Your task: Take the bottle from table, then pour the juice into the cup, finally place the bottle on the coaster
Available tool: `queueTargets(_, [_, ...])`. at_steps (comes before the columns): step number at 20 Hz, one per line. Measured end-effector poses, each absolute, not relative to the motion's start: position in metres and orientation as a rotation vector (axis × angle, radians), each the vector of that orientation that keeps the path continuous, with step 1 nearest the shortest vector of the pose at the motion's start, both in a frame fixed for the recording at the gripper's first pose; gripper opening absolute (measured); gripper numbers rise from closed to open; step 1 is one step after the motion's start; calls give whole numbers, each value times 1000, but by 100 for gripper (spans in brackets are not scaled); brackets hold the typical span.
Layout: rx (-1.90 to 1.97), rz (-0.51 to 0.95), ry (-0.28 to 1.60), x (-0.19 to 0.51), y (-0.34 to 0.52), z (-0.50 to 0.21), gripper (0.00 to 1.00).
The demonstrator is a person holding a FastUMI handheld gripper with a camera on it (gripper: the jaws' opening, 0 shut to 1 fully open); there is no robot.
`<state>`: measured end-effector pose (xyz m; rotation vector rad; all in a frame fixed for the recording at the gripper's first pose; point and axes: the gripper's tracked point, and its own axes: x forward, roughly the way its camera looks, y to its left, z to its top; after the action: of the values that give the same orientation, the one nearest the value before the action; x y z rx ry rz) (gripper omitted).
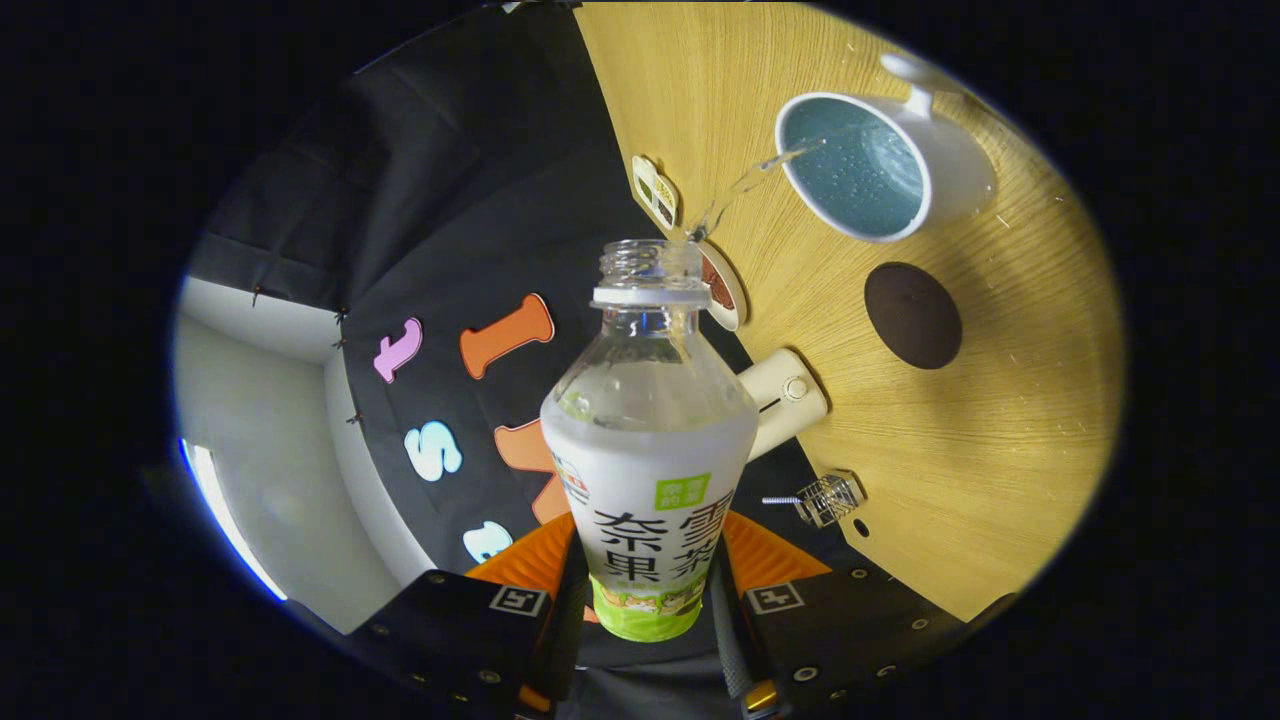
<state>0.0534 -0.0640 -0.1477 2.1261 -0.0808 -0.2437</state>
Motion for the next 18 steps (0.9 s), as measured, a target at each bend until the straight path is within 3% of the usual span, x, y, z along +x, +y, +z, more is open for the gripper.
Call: queueTargets(18, [2260,-255,-172,54,-78,-138,58])
